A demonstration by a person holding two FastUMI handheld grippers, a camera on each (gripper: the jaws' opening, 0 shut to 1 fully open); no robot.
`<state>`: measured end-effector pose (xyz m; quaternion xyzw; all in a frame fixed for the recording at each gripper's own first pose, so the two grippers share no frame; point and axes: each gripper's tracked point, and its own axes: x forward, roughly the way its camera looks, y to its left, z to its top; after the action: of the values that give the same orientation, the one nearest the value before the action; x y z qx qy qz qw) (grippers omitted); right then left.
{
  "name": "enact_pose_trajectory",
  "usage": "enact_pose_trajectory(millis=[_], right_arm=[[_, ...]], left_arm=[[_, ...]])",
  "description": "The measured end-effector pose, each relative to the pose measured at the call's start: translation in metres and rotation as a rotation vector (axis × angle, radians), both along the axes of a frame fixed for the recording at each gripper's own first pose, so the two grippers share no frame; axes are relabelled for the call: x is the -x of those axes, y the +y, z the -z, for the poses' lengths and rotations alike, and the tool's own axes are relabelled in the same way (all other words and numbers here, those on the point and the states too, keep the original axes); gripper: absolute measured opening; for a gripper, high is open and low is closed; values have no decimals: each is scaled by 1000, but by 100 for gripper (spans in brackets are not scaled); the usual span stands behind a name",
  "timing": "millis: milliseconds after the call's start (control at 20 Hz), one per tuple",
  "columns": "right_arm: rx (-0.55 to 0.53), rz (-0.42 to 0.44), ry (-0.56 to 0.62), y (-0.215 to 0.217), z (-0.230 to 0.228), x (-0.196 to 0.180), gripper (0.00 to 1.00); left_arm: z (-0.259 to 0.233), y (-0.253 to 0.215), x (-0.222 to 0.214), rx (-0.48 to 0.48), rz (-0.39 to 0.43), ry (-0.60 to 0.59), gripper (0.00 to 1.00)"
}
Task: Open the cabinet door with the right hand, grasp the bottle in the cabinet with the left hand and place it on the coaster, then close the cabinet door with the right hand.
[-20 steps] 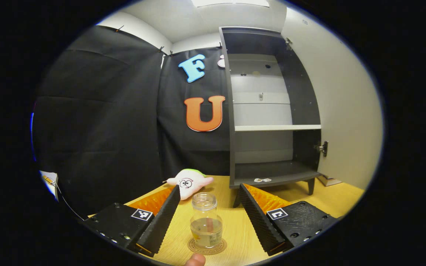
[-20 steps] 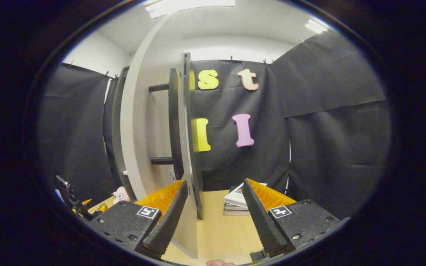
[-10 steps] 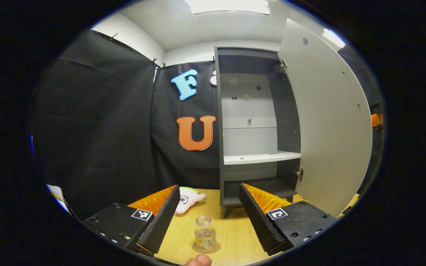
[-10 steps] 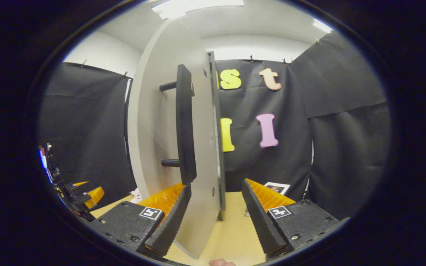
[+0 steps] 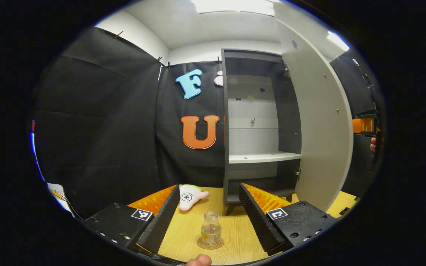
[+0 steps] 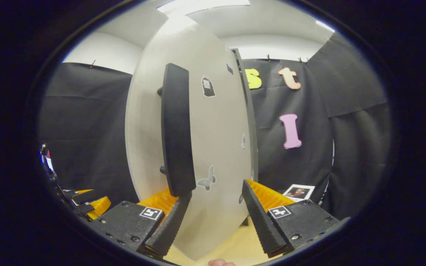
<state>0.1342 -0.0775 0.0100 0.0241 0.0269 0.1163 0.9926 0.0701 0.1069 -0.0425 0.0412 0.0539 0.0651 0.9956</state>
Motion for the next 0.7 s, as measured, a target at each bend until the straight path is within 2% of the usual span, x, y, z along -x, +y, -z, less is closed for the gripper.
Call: enact_pose_trajectory(millis=[450,700], right_arm=[[21,-95,0,42,3,-21,91],[109,-72,-36,53,2,-48,92]], left_arm=[[-5,14,9,17,-5,-5,96],[-2,16,10,21,-13,3,96]])
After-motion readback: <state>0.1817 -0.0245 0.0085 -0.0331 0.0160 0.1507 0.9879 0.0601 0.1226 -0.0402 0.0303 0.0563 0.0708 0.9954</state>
